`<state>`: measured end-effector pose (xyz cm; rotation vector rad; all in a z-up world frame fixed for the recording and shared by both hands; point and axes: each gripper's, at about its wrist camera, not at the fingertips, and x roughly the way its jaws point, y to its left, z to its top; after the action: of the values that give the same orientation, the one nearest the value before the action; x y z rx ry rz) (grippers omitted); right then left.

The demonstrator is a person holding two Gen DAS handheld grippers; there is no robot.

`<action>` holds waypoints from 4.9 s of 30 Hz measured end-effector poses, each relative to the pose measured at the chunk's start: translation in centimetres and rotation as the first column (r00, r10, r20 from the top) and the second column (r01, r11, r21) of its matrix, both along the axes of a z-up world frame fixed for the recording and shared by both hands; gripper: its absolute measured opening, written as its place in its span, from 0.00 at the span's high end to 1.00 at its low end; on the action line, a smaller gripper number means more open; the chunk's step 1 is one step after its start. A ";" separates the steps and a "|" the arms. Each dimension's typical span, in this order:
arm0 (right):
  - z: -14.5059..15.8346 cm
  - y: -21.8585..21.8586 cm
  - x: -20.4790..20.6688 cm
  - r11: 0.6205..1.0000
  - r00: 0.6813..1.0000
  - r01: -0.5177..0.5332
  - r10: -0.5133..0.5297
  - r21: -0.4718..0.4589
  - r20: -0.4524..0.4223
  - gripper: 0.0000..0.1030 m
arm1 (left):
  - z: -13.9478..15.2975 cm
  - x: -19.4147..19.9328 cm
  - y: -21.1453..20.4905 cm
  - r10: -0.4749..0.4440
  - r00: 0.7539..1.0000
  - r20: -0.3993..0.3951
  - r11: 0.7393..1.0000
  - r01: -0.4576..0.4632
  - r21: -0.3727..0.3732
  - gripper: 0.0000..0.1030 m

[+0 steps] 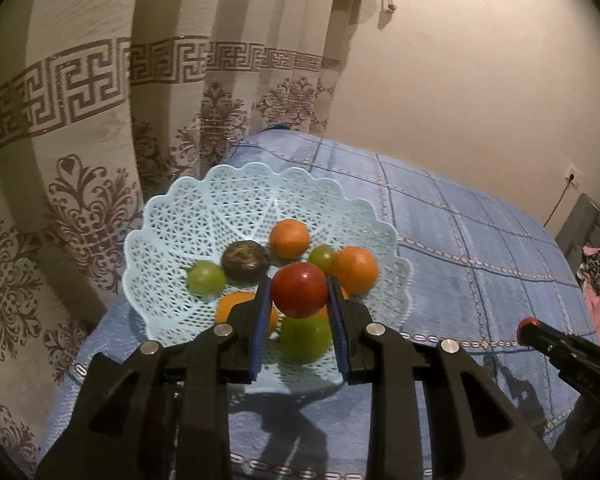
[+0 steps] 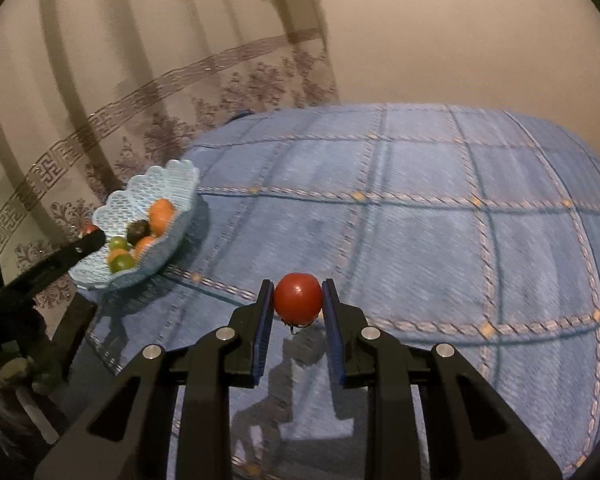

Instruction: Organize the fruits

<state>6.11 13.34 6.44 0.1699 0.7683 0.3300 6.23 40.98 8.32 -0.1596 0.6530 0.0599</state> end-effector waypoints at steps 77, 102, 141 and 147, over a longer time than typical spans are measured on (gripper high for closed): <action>0.8 11.4 1.0 0.986 0.981 -0.153 0.159 -0.062 0.107 0.14 | 0.1 -5.8 3.0 0.154 0.986 0.057 0.968 -0.162 0.189 0.04; 1.0 12.7 -0.2 0.973 0.969 -0.156 0.185 -0.172 0.164 0.05 | 0.0 -5.7 2.8 0.235 0.970 0.064 0.930 -0.244 0.274 0.03; 1.3 13.4 -1.1 0.963 0.961 -0.155 0.199 -0.219 0.193 0.05 | -0.1 -5.6 2.0 0.226 0.972 0.067 0.909 -0.235 0.346 0.03; 1.3 13.4 -1.2 0.964 0.960 -0.154 0.198 -0.219 0.196 0.05 | -0.1 -5.5 2.0 0.225 0.972 0.066 0.908 -0.234 0.347 0.03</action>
<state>4.94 26.76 7.75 -0.1262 0.5972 0.4304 0.71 42.95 8.25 0.1119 0.5863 0.4004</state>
